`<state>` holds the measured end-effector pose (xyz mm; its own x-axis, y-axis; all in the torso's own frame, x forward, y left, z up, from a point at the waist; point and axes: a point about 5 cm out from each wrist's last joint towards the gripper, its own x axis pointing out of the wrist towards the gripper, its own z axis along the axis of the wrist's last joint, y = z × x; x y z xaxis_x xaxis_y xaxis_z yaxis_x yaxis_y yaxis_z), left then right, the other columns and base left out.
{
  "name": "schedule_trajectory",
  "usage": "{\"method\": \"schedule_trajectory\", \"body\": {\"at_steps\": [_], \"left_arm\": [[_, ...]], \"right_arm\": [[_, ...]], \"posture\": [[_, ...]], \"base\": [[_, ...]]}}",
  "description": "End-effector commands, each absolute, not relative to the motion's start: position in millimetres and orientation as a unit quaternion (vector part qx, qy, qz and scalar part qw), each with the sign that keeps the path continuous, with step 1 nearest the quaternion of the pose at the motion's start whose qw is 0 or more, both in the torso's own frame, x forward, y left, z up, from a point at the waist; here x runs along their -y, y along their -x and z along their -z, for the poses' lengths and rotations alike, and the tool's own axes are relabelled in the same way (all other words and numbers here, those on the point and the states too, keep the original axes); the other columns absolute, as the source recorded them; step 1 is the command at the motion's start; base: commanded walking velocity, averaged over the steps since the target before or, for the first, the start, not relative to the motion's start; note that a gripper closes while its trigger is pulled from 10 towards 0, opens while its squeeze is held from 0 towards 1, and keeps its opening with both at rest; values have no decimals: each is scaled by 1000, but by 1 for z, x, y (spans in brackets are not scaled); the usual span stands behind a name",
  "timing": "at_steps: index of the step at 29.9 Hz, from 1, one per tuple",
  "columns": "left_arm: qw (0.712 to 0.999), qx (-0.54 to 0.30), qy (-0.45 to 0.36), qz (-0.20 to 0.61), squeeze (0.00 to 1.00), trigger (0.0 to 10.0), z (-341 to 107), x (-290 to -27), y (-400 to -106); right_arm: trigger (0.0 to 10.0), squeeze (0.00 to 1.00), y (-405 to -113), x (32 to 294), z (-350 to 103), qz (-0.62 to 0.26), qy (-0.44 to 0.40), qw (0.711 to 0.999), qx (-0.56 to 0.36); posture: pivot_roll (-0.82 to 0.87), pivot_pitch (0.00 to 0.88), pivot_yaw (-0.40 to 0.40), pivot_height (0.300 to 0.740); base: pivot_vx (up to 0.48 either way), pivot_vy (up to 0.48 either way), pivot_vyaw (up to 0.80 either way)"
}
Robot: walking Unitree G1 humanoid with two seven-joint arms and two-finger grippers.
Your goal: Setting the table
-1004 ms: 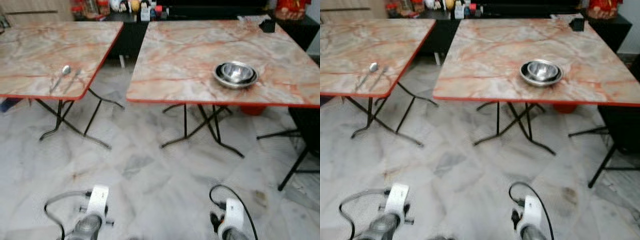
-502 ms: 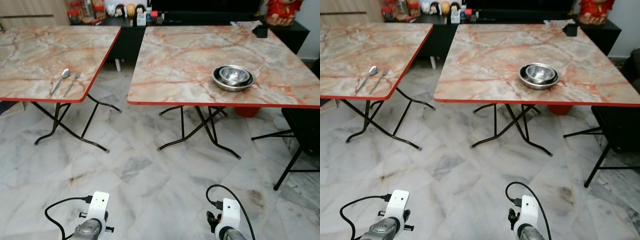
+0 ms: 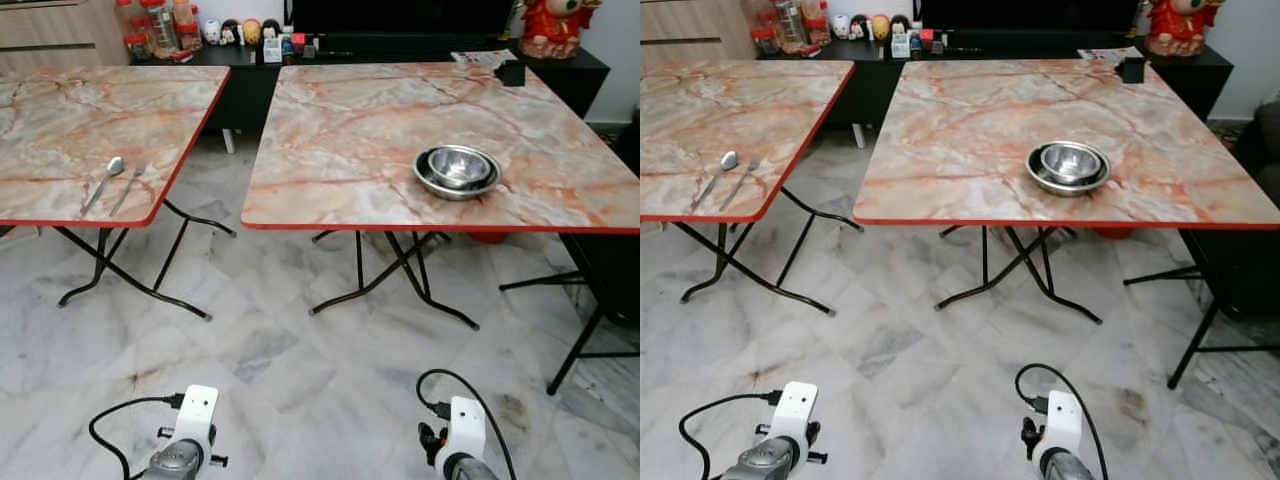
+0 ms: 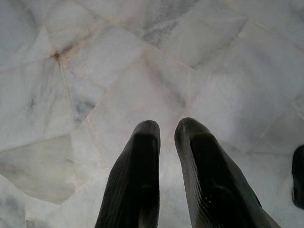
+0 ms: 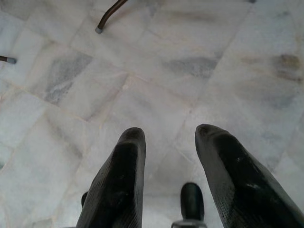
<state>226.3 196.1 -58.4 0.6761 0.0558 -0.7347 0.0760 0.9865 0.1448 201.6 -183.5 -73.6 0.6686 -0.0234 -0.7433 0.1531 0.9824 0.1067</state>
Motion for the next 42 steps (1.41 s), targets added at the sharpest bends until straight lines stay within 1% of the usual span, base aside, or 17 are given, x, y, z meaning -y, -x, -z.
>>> {"method": "schedule_trajectory", "body": {"at_steps": [1,17,28,37,42], "left_arm": [[905,-416,-91,7,0,10000,62,-199,-221],[908,-408,-93,-2,0,10000,58,-203,-225],[908,-412,-71,-13,0,10000,60,-205,-221],[906,-417,-75,-17,0,10000,60,-209,-220],[905,-418,-77,-16,0,10000,61,-209,-220]], "right_arm": [[10000,0,-199,181,75,44,-81,908,-410],[10000,0,-200,183,75,44,-79,908,-410],[10000,0,-198,182,76,42,-82,907,-412],[10000,0,-196,182,77,52,-89,902,-418],[10000,0,-192,182,80,56,-92,898,-426]], "posture": [[23,50,17,740],[26,68,6,740],[29,84,1,740],[24,103,8,740],[25,103,11,740]], "base": [[428,0,0],[420,0,0],[0,0,0],[0,413,0],[0,480,-765]]}}
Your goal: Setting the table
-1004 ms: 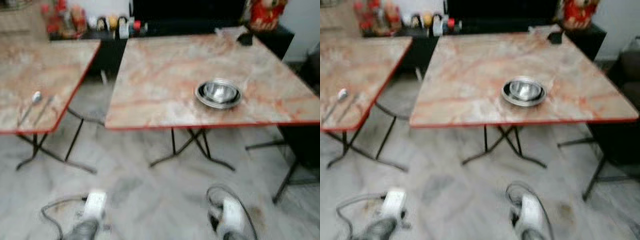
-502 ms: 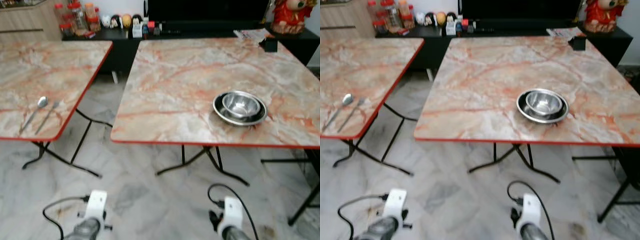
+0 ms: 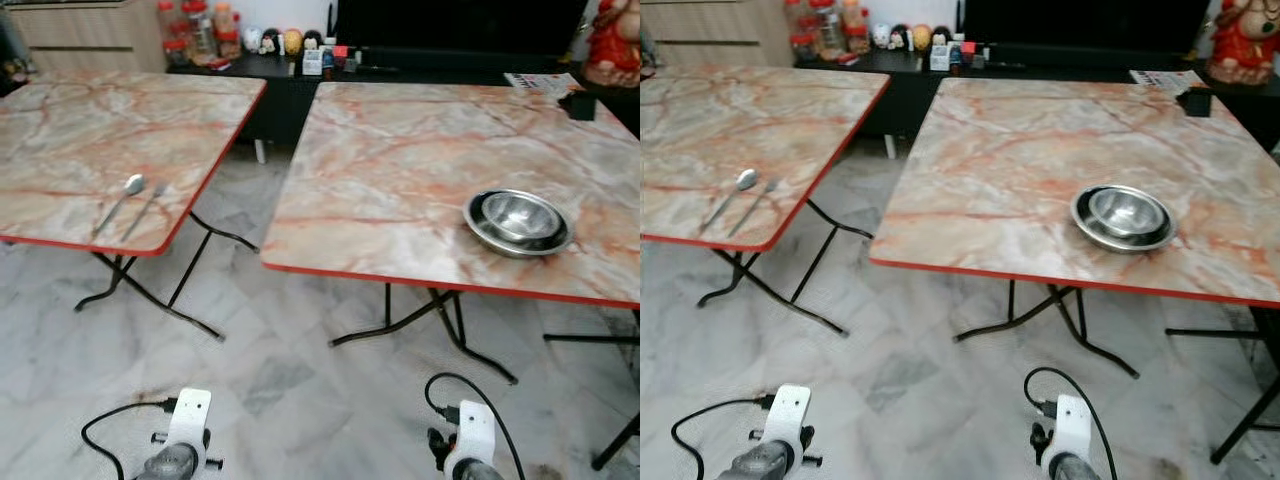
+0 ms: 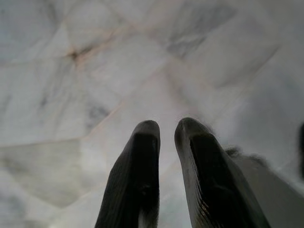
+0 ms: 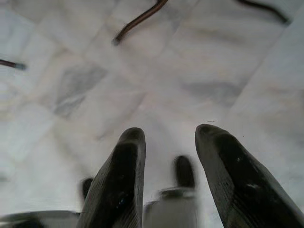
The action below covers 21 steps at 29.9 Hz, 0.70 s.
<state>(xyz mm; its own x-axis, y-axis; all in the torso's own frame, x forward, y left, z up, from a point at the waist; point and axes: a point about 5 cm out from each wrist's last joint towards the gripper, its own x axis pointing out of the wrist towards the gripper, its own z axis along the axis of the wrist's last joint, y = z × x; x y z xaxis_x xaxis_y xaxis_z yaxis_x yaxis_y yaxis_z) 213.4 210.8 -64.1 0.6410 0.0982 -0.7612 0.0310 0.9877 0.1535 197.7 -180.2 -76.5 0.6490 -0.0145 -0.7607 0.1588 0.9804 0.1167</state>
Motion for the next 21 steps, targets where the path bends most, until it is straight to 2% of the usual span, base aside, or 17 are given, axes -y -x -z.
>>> {"method": "schedule_trajectory", "body": {"at_steps": [1,17,21], "left_arm": [[904,-419,-80,-16,0,10000,61,-209,-220],[909,-408,-78,-23,0,10000,57,-210,-226],[910,-407,-77,-23,0,10000,56,-210,-226]], "right_arm": [[10000,0,-192,182,79,57,-90,900,-423],[10000,0,-193,177,80,51,-95,899,-425],[10000,0,-193,177,80,51,-91,898,-427]], "posture": [[25,108,12,740],[28,114,17,740],[32,114,17,740]], "base": [[0,480,0],[0,480,0],[0,480,-794]]}}
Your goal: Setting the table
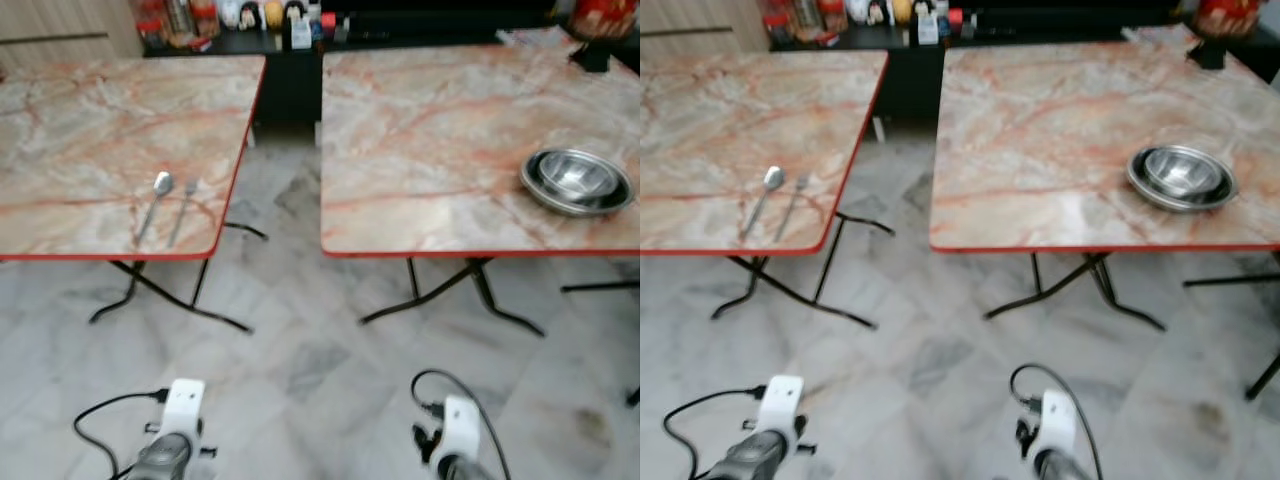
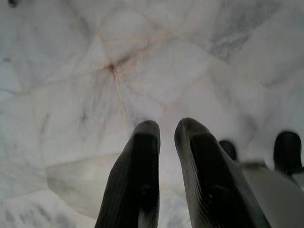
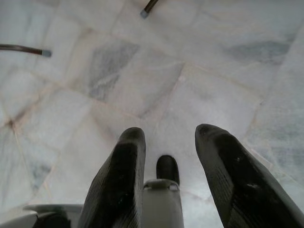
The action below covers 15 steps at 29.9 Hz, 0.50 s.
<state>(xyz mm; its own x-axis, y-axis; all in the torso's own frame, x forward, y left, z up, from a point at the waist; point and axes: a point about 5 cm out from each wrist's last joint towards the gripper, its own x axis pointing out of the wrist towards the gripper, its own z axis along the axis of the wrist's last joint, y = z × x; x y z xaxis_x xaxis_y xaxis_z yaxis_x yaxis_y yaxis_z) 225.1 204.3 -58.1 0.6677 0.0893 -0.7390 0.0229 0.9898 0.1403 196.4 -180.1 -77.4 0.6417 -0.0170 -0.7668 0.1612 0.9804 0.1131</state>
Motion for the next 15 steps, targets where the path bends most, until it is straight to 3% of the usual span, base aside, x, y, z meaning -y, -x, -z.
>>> {"method": "schedule_trajectory", "body": {"at_steps": [1,15], "left_arm": [[910,-407,-77,-22,0,10000,56,-209,-226],[910,-407,-69,-30,0,10000,58,-208,-224]], "right_arm": [[10000,0,-193,177,79,50,-91,899,-426],[10000,0,-196,181,78,58,-82,903,-418]], "posture": [[35,115,16,740],[42,109,5,740]], "base": [[0,480,0],[0,480,0]]}}
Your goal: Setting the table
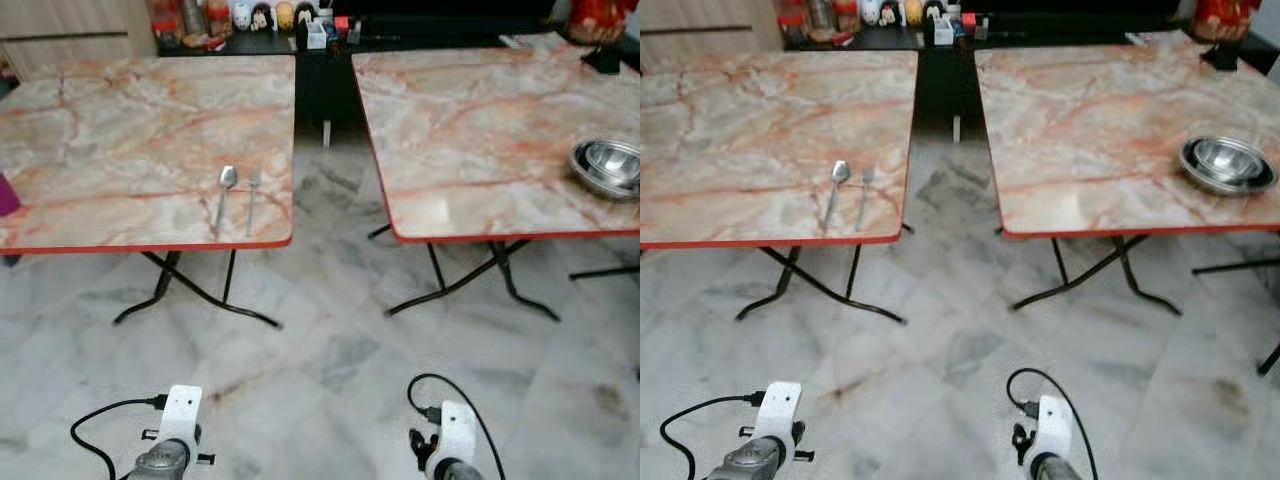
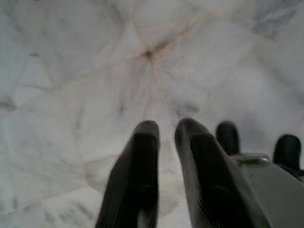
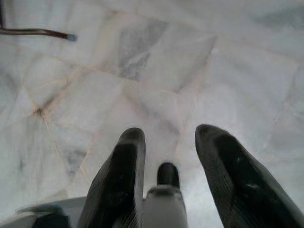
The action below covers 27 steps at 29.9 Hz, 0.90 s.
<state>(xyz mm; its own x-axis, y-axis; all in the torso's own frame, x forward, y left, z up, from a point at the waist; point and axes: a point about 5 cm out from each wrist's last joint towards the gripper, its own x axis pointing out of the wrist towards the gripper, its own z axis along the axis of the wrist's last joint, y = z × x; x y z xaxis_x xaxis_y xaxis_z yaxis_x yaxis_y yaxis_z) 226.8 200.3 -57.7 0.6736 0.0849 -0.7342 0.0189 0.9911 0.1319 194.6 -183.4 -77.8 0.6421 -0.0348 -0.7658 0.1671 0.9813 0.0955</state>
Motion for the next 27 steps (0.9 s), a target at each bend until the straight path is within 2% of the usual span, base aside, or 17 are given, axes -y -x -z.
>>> {"method": "schedule_trajectory", "body": {"at_steps": [1,21,27], "left_arm": [[910,-407,-68,-31,0,10000,58,-208,-224],[912,-401,-74,-35,0,10000,54,-214,-228],[914,-397,-78,-38,0,10000,54,-214,-229]], "right_arm": [[10000,0,-196,182,77,58,-82,903,-417],[10000,0,-199,175,76,52,-93,905,-411],[10000,0,-200,173,76,50,-97,906,-408]], "posture": [[42,109,5,740],[55,105,14,740],[58,104,15,740]], "base": [[0,480,0],[0,480,0],[0,94,0]]}}
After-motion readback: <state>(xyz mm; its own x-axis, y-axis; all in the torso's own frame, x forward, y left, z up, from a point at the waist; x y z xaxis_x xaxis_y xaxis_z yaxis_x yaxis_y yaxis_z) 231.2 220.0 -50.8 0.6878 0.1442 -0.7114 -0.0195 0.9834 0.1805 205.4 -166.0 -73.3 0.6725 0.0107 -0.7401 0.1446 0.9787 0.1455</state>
